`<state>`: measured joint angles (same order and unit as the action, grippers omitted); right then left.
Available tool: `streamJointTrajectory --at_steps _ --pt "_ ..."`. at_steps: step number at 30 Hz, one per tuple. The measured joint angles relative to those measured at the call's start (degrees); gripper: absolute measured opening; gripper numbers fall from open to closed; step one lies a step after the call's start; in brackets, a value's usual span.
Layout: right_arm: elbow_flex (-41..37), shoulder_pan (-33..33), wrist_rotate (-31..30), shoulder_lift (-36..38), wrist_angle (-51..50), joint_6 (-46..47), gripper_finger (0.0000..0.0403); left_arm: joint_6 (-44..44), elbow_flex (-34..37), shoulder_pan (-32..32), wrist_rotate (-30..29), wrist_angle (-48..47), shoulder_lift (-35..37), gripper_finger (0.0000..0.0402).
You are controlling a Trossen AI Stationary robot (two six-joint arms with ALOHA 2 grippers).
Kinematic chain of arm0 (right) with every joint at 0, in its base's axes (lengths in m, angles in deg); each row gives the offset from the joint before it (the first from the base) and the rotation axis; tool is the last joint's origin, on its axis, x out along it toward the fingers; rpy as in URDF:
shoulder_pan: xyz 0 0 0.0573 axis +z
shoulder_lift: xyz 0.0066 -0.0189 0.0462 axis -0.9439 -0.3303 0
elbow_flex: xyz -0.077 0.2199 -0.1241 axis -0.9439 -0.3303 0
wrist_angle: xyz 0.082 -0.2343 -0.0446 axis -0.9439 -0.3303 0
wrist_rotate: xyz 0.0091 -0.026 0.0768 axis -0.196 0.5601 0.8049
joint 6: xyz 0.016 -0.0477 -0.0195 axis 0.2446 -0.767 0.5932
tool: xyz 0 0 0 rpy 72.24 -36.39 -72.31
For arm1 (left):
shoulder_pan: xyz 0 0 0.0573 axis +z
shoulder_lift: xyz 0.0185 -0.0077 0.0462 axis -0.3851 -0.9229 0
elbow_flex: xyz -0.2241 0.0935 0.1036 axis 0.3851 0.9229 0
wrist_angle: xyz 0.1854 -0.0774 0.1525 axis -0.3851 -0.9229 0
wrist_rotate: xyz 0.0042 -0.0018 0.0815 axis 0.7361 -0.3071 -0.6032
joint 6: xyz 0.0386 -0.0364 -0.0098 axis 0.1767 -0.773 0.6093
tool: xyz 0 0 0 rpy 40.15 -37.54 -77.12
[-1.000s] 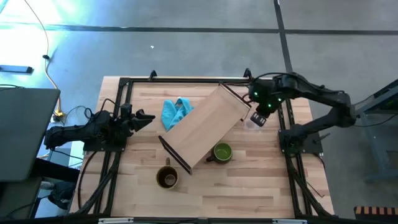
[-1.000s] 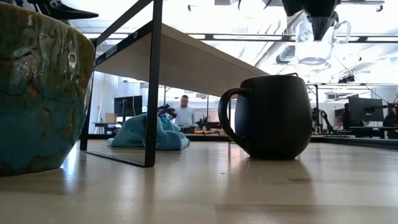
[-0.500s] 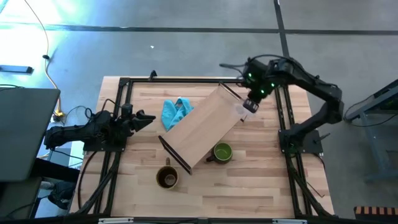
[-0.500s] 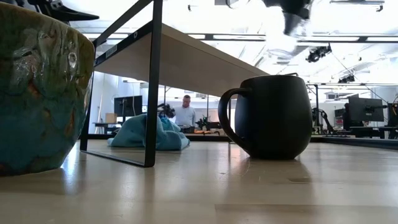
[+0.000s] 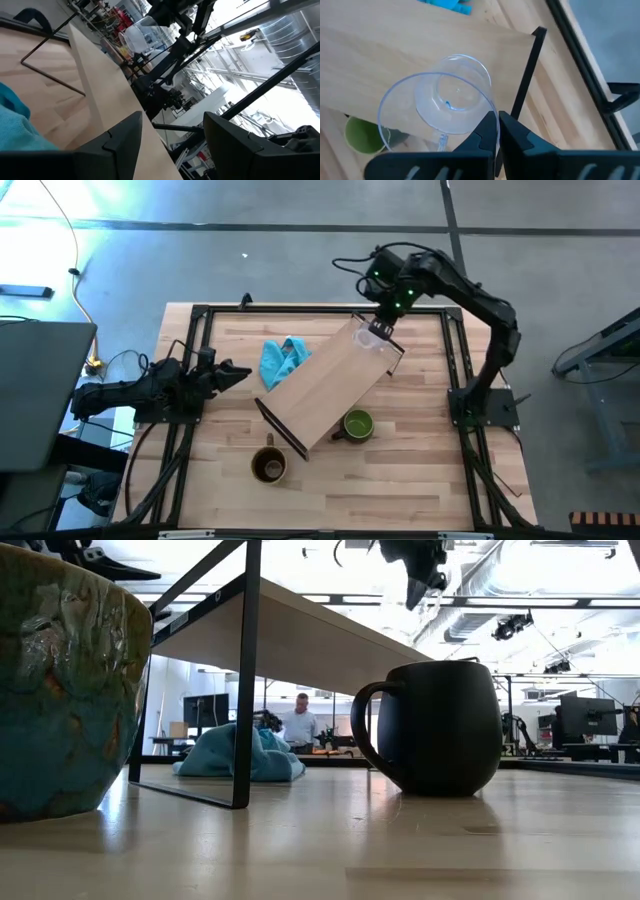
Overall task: Stack small to large cups/mugs on shelf
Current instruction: Put the transparent mug on the shelf
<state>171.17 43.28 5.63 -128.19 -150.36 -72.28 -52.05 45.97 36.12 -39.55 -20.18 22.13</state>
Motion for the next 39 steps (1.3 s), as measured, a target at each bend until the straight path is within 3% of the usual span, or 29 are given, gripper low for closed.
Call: streamJointTrajectory --at_steps 39 --pt "-0.11 0.47 1.68 -2.65 0.0 -0.51 0.0 -0.46 0.0 -0.02 -0.24 -0.41 0.0 0.02"
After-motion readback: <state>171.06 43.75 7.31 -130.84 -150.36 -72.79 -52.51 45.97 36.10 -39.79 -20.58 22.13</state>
